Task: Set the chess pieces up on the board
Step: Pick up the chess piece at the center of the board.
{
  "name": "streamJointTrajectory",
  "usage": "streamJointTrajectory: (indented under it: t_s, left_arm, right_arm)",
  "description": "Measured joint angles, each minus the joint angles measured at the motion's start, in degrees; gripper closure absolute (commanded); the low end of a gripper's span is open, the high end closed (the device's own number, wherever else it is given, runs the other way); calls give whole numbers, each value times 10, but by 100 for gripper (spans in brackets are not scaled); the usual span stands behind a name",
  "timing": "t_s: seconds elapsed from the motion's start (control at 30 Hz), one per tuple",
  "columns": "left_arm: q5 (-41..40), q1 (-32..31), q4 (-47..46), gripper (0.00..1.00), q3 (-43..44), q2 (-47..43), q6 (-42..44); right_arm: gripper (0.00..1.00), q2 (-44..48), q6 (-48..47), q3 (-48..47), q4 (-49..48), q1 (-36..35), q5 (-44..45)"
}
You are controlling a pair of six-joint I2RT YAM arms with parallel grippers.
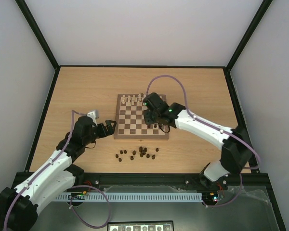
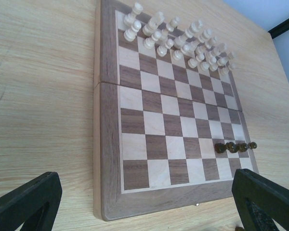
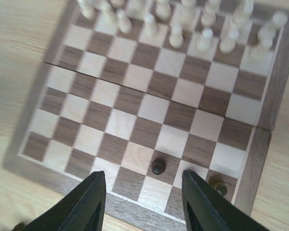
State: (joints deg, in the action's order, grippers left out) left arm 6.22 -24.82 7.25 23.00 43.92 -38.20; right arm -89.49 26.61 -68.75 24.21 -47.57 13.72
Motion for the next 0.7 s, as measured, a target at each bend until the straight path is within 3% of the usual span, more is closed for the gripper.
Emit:
streamJointTrajectory:
  t_s: [0.13,0.27,0.3,0.7]
  left_arm:
    - [-8,0,13,0,12,-18,-3]
    - [-16,0,27,1,13,-54,-14]
    - [-17,0,30,1,13,-61,-17]
    - [-29,0,72,0,12,-113,-49]
  right_arm:
    - [33,54,-7,-4,2,0,-23]
    - [3,86,-17,-1,4,0,-42]
    - [1,91,-18,2,3,0,-45]
    - [1,116,-19,70,-2,0,-72]
